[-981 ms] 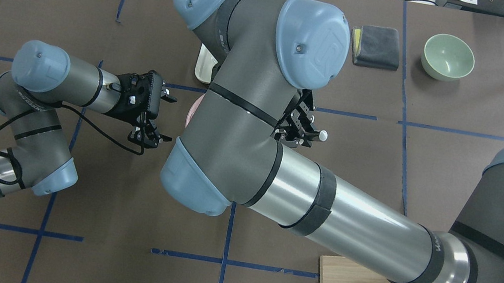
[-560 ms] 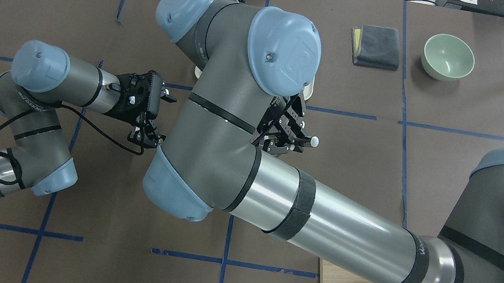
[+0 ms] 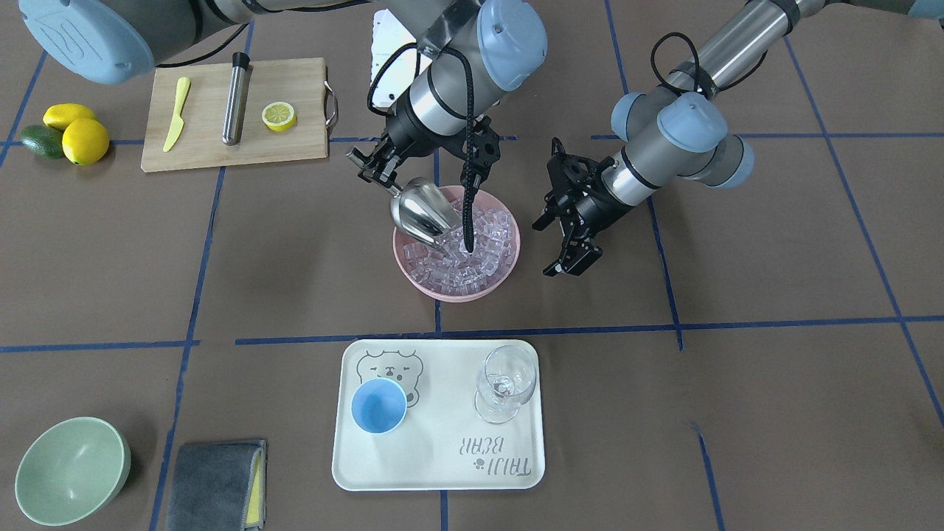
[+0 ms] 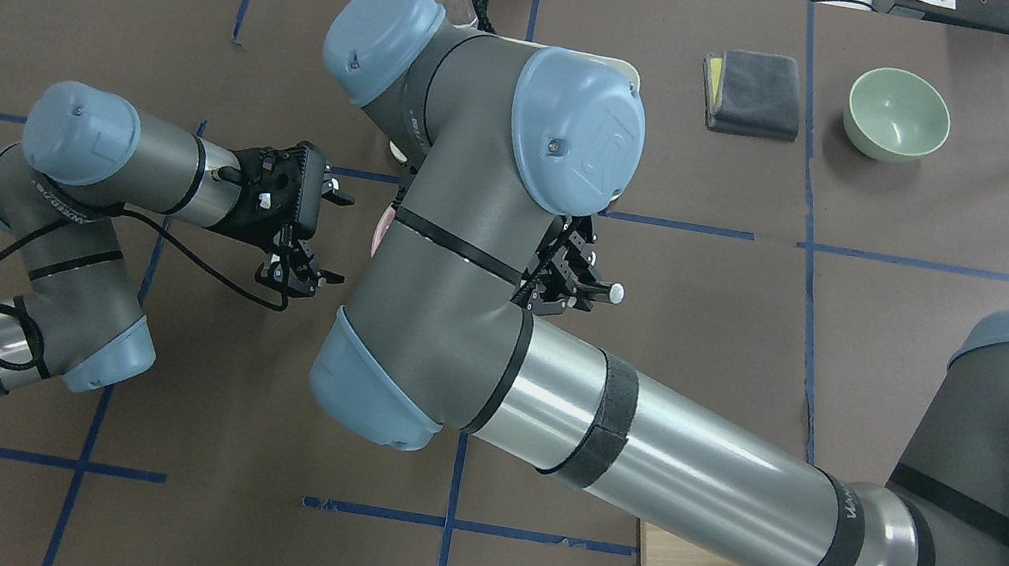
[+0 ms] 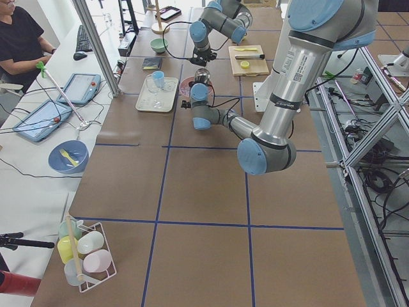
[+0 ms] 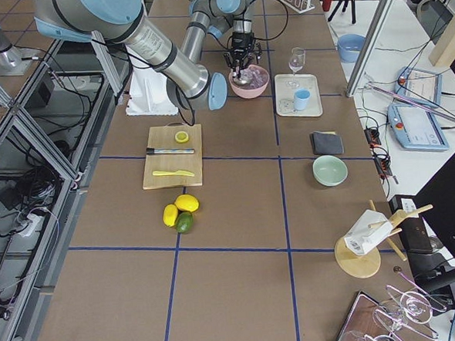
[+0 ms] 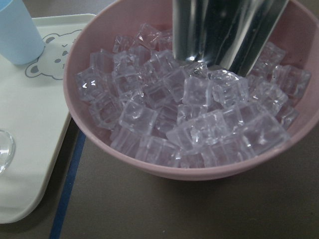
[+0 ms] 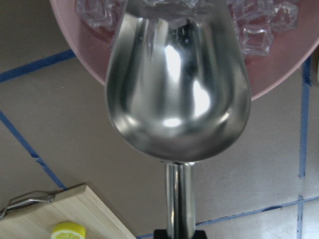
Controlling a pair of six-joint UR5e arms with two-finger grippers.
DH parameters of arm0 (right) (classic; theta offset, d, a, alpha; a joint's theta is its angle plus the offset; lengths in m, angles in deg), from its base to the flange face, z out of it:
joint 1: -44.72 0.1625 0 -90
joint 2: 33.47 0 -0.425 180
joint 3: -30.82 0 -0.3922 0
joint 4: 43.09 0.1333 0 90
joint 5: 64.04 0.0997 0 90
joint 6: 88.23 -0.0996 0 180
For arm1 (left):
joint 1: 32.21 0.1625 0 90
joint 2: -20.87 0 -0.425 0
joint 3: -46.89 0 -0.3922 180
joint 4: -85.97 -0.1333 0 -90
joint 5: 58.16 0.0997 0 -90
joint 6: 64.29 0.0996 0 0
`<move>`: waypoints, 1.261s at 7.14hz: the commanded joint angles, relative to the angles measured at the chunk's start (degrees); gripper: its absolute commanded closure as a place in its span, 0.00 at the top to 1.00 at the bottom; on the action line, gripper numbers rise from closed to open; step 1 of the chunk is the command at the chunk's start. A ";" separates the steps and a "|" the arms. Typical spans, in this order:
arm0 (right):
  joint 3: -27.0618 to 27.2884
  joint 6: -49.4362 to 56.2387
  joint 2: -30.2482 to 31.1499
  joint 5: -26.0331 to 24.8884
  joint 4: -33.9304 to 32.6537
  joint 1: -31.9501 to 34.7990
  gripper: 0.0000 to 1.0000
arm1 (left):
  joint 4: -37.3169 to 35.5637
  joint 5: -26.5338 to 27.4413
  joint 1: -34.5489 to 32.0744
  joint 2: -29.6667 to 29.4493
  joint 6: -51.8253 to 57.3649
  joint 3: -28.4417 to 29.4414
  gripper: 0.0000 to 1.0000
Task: Put ice in cup with scoop
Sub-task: 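Drag the scoop through the ice cubes with the right gripper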
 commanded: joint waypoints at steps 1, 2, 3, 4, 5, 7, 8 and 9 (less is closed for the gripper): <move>0.69 -1.24 3.14 1.89 5.52 -0.01 0.00 | 0.29 0.00 -0.04 0.00 0.00 -0.09 1.00; 0.78 -1.33 3.77 2.16 5.90 0.08 0.00 | 0.29 0.00 -0.13 0.09 0.00 -0.09 1.00; 1.56 -1.34 5.17 2.34 7.21 0.08 0.00 | 0.29 -0.09 -0.13 0.00 0.00 -0.26 1.00; 4.53 -1.34 7.62 2.69 7.83 0.08 0.00 | 0.38 0.00 -0.04 0.00 -0.09 -0.35 1.00; 5.95 -1.77 9.12 2.86 8.27 0.08 0.00 | 0.38 0.00 -0.04 0.00 -0.09 -0.61 1.00; 6.14 -3.96 10.97 5.66 12.74 0.16 0.00 | 1.60 -0.09 -0.22 0.09 -0.26 -0.70 1.00; 6.23 -5.71 11.94 6.11 15.46 0.16 0.00 | 1.52 -0.09 -0.22 0.18 -0.18 -0.62 1.00; 6.40 -6.25 13.26 6.81 18.79 0.25 0.00 | 1.52 0.00 -0.22 0.26 -0.18 -0.62 1.00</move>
